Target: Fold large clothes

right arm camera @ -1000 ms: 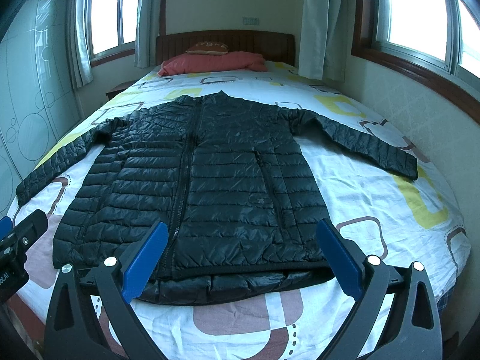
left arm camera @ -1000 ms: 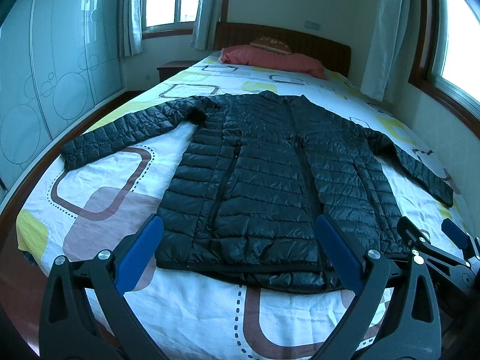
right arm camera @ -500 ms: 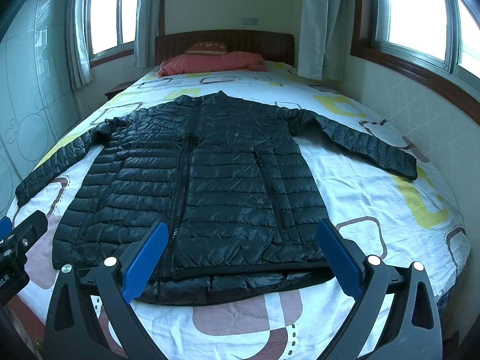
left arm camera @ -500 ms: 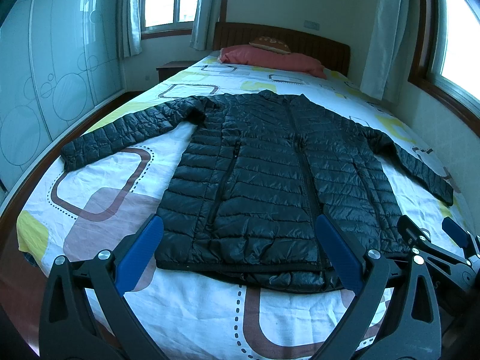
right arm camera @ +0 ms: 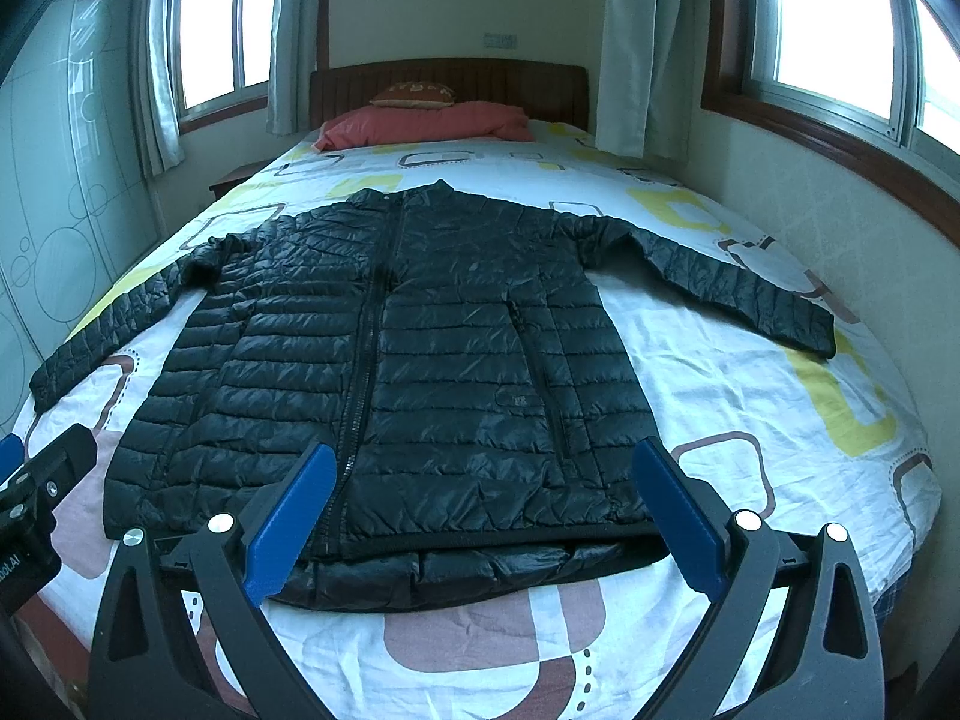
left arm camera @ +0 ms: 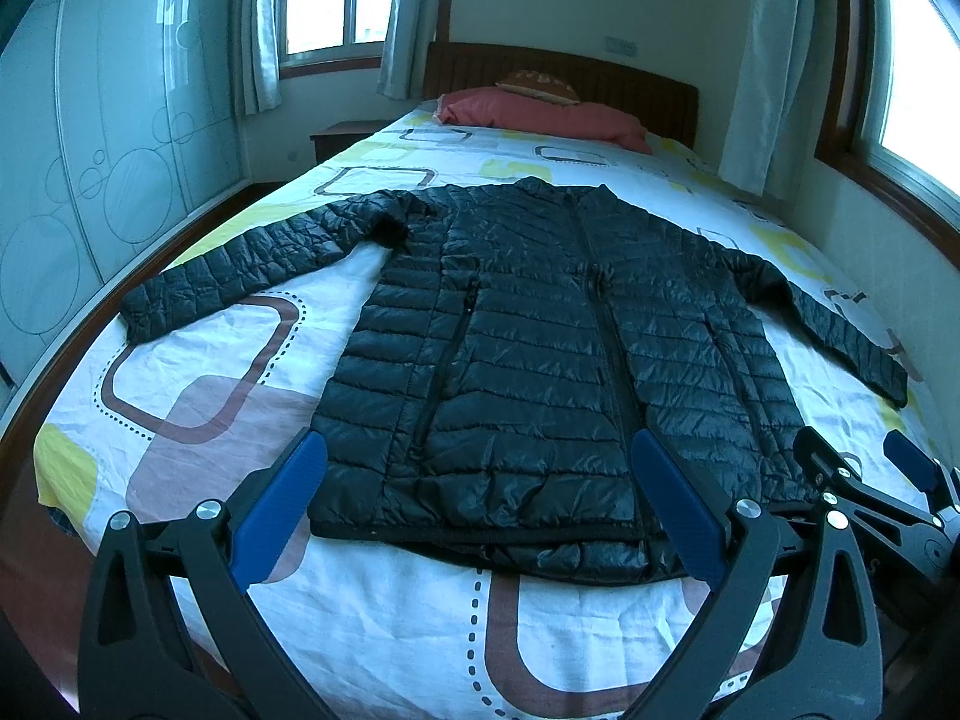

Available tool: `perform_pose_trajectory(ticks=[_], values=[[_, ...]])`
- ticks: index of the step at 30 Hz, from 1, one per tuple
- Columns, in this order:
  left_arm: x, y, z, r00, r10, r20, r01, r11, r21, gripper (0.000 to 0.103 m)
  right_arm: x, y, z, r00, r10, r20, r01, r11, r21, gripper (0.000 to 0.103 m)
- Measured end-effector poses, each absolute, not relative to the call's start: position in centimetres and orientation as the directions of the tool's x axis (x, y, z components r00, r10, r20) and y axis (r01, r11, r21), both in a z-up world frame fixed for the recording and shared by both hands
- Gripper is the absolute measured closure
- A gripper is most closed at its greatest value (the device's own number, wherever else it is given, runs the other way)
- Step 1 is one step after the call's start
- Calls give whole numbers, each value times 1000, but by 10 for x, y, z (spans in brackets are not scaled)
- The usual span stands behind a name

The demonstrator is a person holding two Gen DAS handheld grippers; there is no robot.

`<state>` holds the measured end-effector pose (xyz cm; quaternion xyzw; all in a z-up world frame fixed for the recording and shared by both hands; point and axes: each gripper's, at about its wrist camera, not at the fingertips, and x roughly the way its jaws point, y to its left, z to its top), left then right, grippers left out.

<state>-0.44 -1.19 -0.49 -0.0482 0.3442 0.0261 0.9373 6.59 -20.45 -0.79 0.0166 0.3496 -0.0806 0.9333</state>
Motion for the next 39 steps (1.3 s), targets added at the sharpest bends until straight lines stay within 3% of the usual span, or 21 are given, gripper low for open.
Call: perform_pose_trajectory(ticks=[28,39], values=[[-5,-15,-9,754,15,-656,-84,994,-73,2,69,-204,-7,742,-138,-656,165,986,-21,5],[34,28,-40,698,39,-715,-194,972,-136,2,98,-222,-36,696,-121,-708,195,981,24,5]])
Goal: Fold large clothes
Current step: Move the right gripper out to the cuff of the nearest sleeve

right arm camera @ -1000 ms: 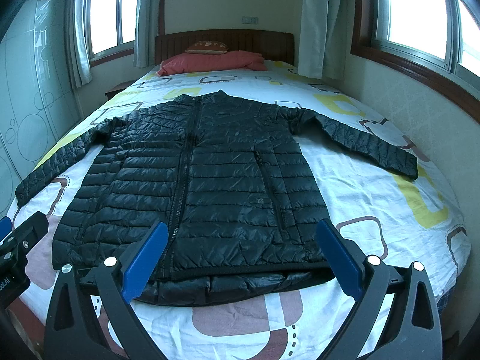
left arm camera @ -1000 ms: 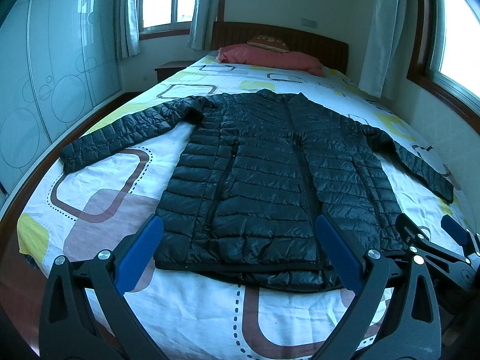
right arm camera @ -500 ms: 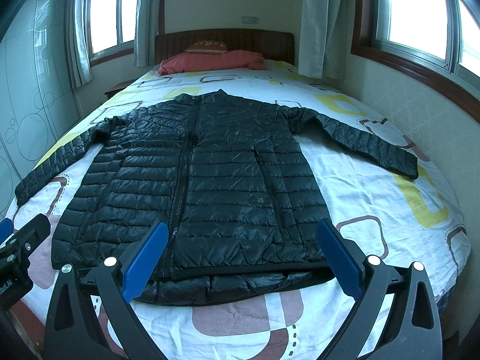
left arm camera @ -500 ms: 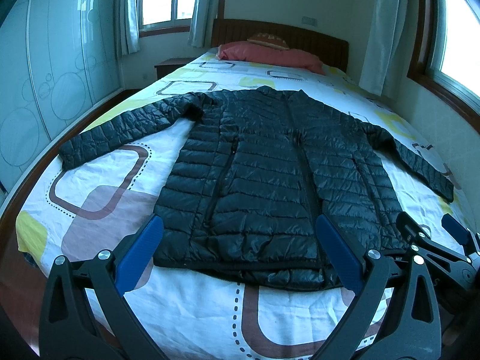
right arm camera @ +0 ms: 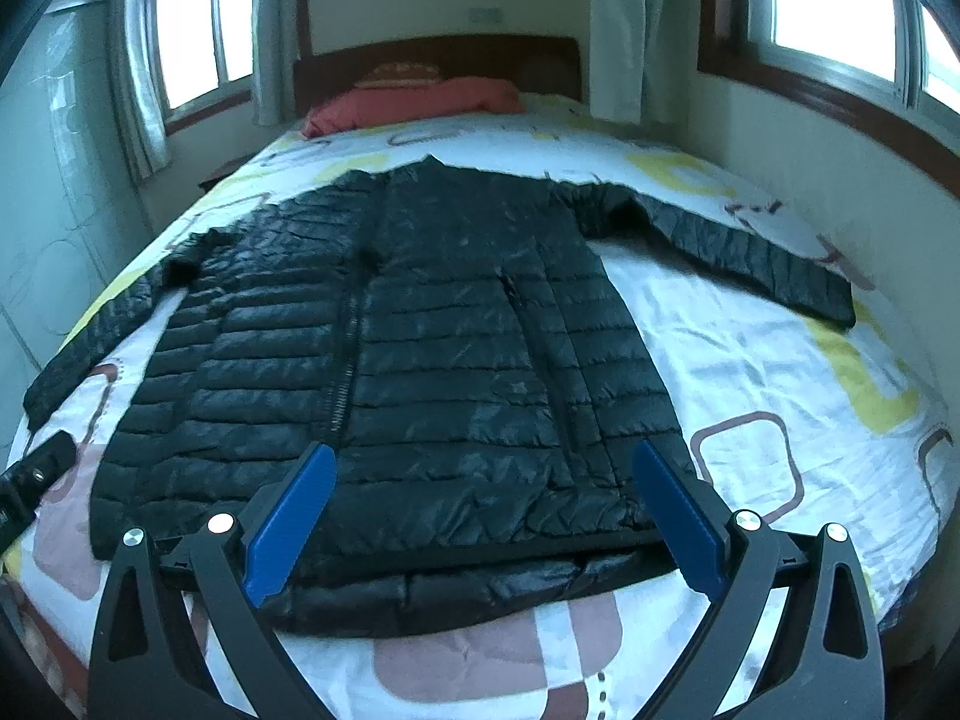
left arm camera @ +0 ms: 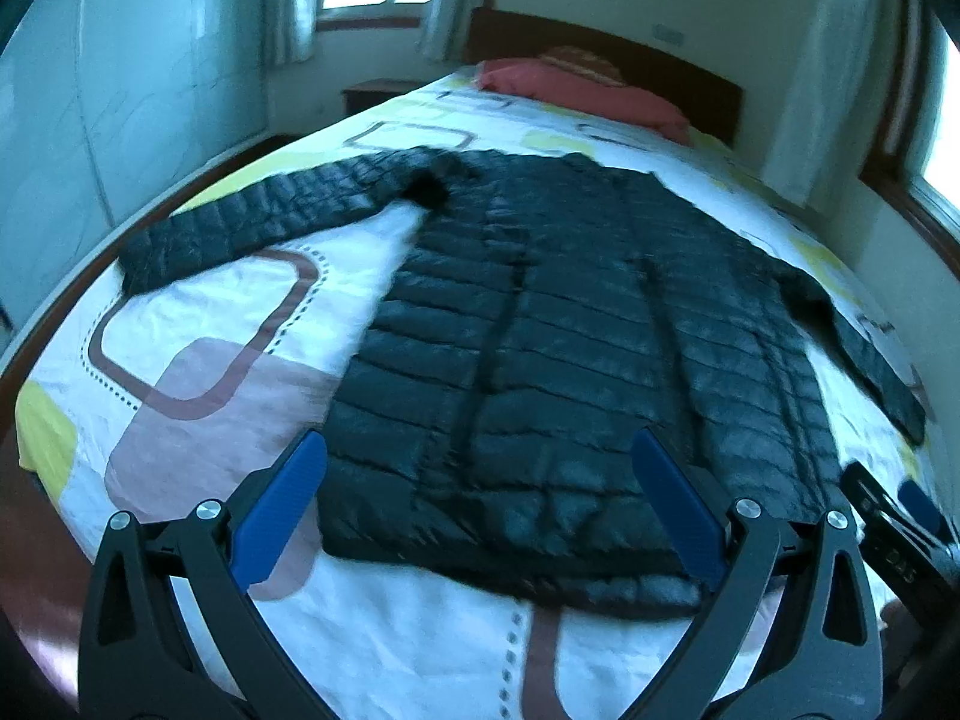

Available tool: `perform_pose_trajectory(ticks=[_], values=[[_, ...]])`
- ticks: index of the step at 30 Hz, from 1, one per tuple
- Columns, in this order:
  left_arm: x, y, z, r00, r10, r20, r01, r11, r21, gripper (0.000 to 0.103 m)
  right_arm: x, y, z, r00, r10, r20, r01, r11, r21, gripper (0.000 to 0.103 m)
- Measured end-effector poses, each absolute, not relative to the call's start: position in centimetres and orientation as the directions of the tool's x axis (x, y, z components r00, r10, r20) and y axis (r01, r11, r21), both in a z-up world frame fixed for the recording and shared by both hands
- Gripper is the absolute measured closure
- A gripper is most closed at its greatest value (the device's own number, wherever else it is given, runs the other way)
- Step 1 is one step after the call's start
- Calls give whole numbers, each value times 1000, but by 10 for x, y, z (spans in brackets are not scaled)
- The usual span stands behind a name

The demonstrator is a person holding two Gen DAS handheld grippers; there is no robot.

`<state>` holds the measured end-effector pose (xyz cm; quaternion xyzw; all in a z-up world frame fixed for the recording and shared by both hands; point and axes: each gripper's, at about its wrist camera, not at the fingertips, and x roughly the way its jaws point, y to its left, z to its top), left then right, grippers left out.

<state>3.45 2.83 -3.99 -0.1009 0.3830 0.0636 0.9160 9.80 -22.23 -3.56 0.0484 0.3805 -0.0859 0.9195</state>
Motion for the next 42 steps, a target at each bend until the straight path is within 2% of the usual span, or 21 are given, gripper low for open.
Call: perform_pose_trajectory(ticks=[11,18,20,22,23,26,28,30,32,39,42], values=[[101,109,-78,626,166,-762,-403,905,-134,2,146,-268,-62,634,-122,-763,270,960,71,5],[143,162,-109,554,256,-792,-519,850,-88,2,177,-333,-78,625,-77,-777,358,912,198,6],[151,175,-117,533,278,-799,-547,834,-75,2,182,-353,-80,625,-105,-774,397,896,199,12],[157,184,-123,522,295,-800,-564,823,-64,2,186,-370,-84,621,-112,-775,420,883,208,46],[161,189,-126,514,301,-803,-570,820,-58,2,189,-383,-88,607,-121,-785,446,870,211,47],[169,198,-134,504,305,-808,-581,812,-56,2,194,-413,-94,622,-104,-776,477,836,270,47],[171,202,-139,494,311,-812,-593,803,-54,2,195,-434,-95,638,-109,-762,495,816,298,41],[173,205,-142,487,321,-812,-604,796,-48,8,196,-458,-98,661,-106,-743,514,786,344,31],[175,205,-142,479,344,-807,-607,794,-22,16,194,-488,-104,685,-101,-722,547,726,417,30],[176,214,-143,506,323,-800,-621,780,-77,16,184,-583,-123,756,-143,-639,605,525,598,30],[179,212,-146,500,324,-803,-615,785,-67,11,182,-615,-131,776,-171,-607,609,456,649,30]])
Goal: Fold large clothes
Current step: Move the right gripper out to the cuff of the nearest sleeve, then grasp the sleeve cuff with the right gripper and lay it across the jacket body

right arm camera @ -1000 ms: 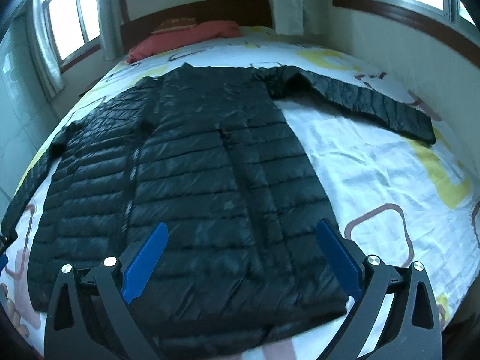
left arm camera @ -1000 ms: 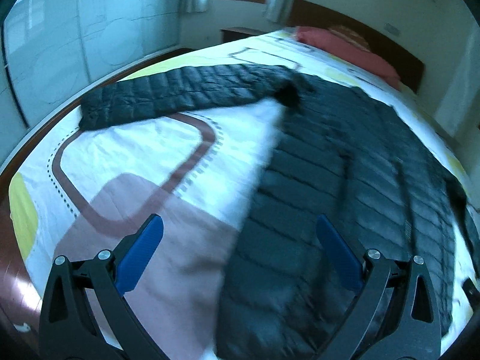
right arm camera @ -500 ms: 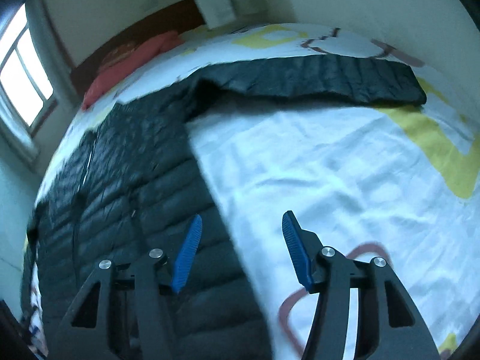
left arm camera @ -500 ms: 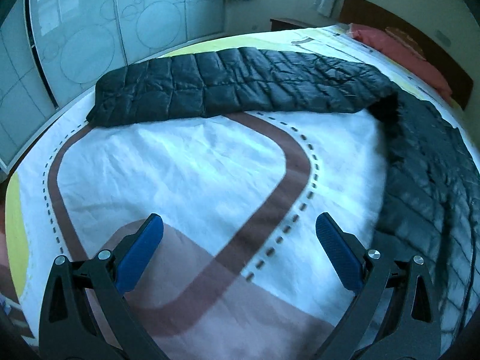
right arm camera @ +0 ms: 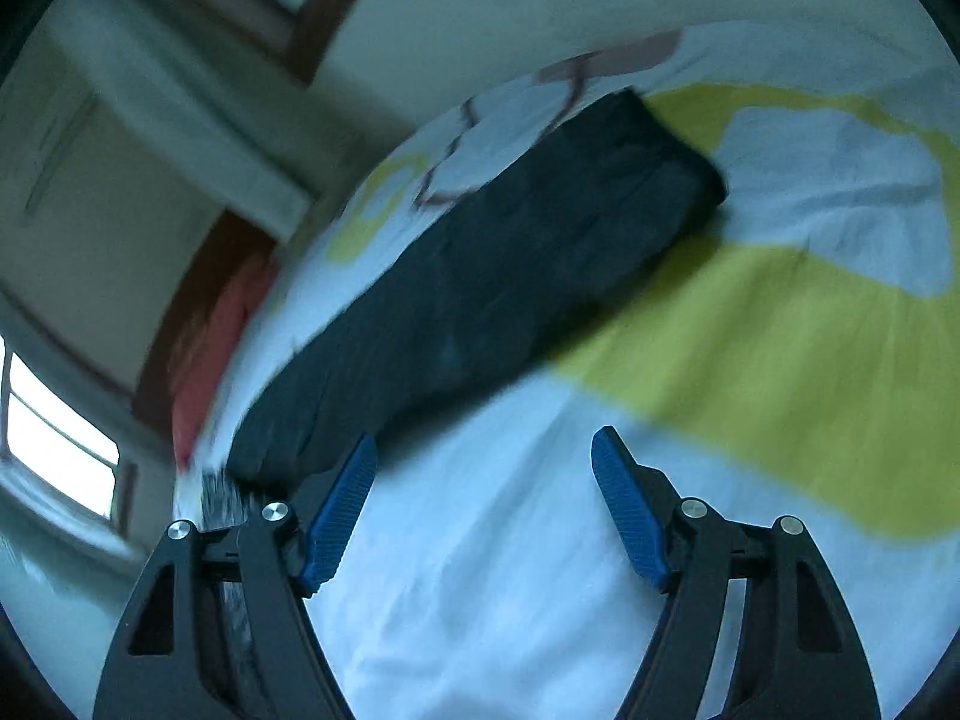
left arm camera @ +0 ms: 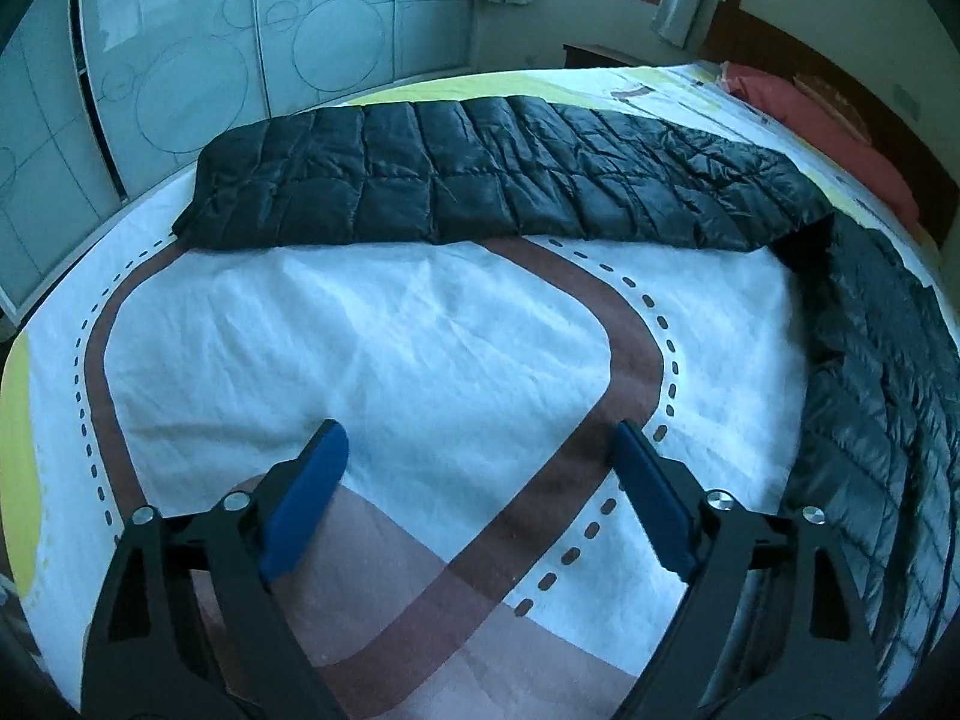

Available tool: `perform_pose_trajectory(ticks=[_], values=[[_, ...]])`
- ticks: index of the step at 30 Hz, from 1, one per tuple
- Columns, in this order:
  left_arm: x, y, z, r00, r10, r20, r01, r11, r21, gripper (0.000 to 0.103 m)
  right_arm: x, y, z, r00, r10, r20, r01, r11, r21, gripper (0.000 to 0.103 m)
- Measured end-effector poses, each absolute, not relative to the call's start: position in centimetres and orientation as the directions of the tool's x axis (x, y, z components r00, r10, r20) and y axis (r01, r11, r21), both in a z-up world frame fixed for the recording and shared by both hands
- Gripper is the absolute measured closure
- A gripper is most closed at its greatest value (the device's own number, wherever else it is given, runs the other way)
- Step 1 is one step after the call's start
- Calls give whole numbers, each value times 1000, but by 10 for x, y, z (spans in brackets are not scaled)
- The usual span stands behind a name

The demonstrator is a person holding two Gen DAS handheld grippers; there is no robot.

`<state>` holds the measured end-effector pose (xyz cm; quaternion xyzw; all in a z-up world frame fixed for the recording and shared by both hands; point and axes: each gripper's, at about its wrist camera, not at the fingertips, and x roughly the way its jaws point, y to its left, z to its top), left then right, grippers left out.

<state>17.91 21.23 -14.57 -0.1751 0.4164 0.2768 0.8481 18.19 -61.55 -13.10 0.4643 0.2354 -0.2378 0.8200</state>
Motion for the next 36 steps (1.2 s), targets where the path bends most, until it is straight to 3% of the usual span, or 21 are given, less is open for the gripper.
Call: perform_pose_trajectory(ticks=[15,17,21,25,36], values=[[177,213,-149,515,317,-797,-612,786,-83,8,186,-686,-142,828,-316,-463,555,351,754,31],[177,213,-150,511,324,-797,-613,787,-73,7,188,-690,-142,819,-340,-463,565,330,756,37],[178,212,-150,508,328,-796,-613,787,-67,7,198,-699,-146,754,-373,-540,652,331,682,85],[178,212,-150,508,327,-797,-612,788,-67,7,196,-699,-138,756,-361,-546,653,362,665,91],[179,212,-151,522,324,-789,-605,793,-75,4,243,-584,-38,875,-256,-410,467,670,577,91]])
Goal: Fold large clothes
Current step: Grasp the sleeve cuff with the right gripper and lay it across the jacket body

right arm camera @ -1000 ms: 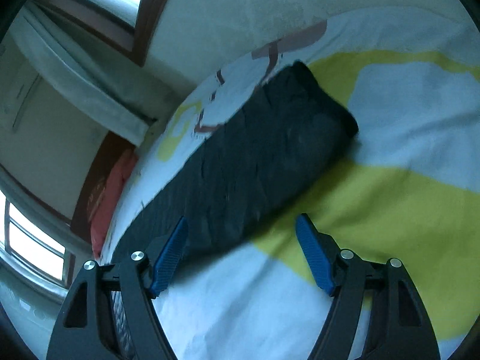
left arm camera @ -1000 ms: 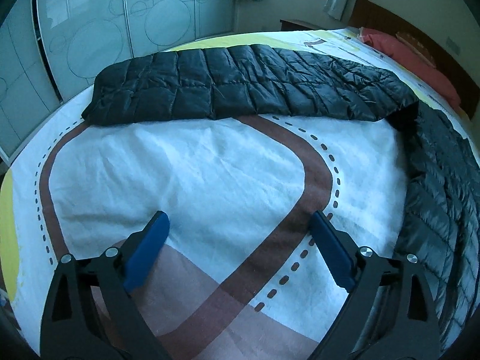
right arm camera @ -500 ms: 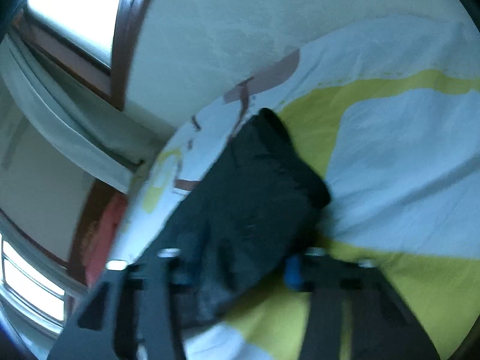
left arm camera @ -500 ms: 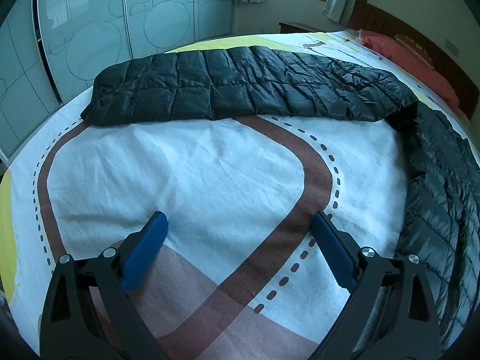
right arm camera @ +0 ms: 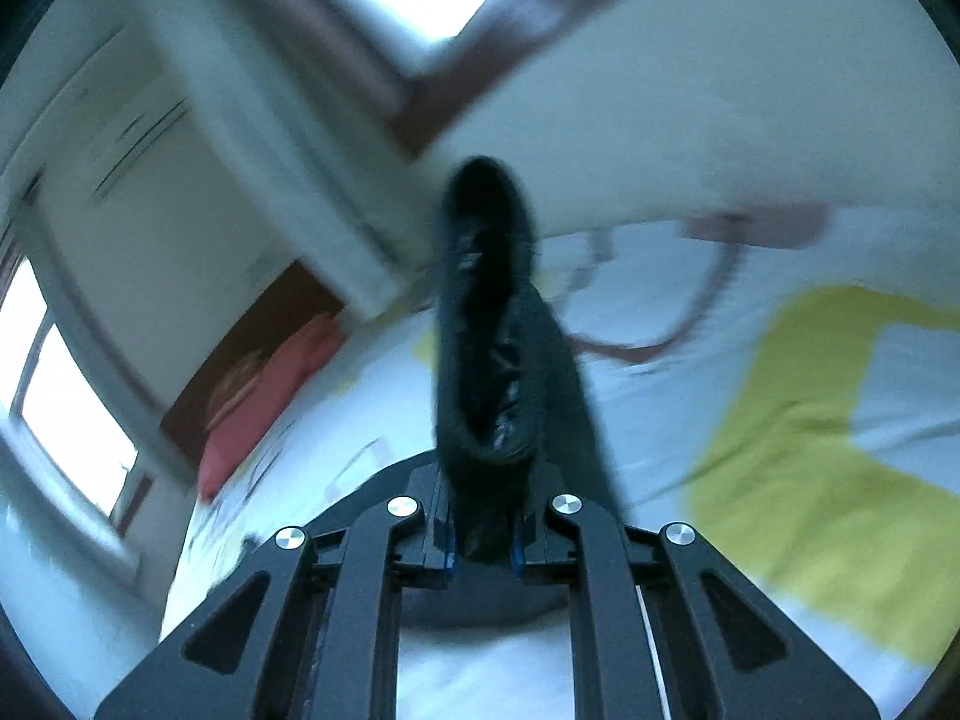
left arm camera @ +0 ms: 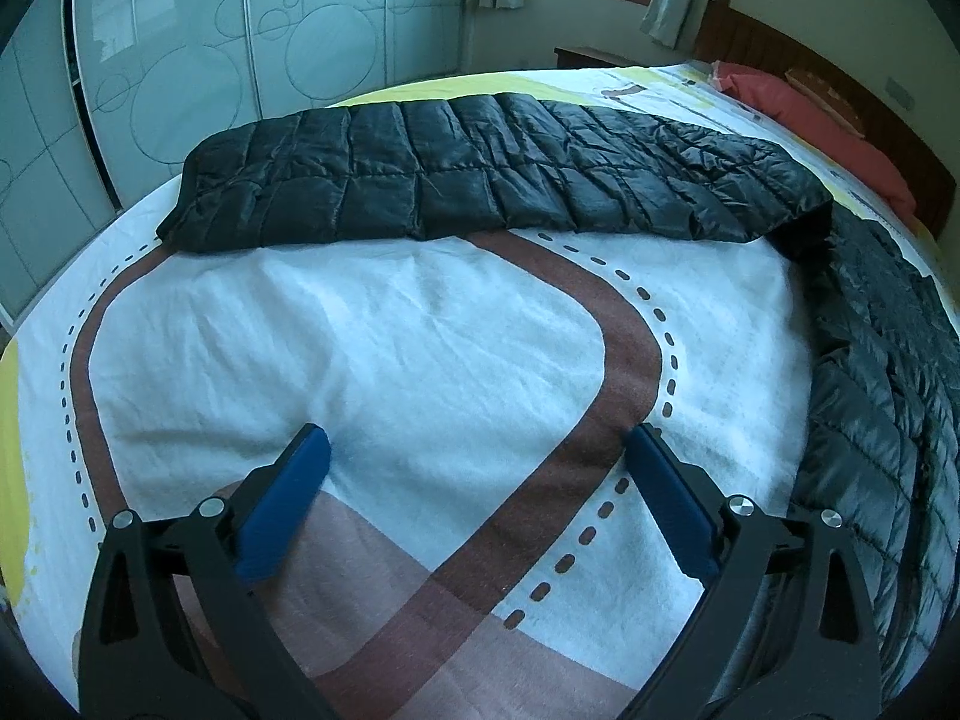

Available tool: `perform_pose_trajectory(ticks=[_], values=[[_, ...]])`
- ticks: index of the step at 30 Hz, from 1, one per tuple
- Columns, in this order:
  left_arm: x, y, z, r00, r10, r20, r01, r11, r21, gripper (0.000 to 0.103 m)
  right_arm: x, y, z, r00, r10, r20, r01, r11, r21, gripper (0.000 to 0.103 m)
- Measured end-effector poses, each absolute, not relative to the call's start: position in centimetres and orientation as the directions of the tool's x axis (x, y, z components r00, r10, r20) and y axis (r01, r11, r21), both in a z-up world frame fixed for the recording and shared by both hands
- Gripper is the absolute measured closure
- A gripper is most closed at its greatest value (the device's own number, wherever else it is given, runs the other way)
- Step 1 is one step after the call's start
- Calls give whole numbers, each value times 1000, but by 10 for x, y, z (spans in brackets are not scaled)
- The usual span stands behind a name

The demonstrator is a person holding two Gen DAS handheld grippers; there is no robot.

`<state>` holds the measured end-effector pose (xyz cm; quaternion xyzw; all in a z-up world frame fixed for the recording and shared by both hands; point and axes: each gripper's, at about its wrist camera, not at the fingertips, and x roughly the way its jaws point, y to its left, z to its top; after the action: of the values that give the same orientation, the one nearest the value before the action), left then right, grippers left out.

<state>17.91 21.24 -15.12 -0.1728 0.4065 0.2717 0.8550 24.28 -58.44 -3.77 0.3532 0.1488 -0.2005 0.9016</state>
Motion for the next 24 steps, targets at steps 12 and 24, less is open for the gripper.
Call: perform_pose_trajectory(ticks=[12,24], values=[[176,213,-152,540,317,-780,-602,793,-94,4,377,-366,-28,873,26,-487,214,878,429,91],[169,218,-151,576,294,-763,-597,789,-146,4,445,-209,-58,775,195,-601,35,936,350,91]])
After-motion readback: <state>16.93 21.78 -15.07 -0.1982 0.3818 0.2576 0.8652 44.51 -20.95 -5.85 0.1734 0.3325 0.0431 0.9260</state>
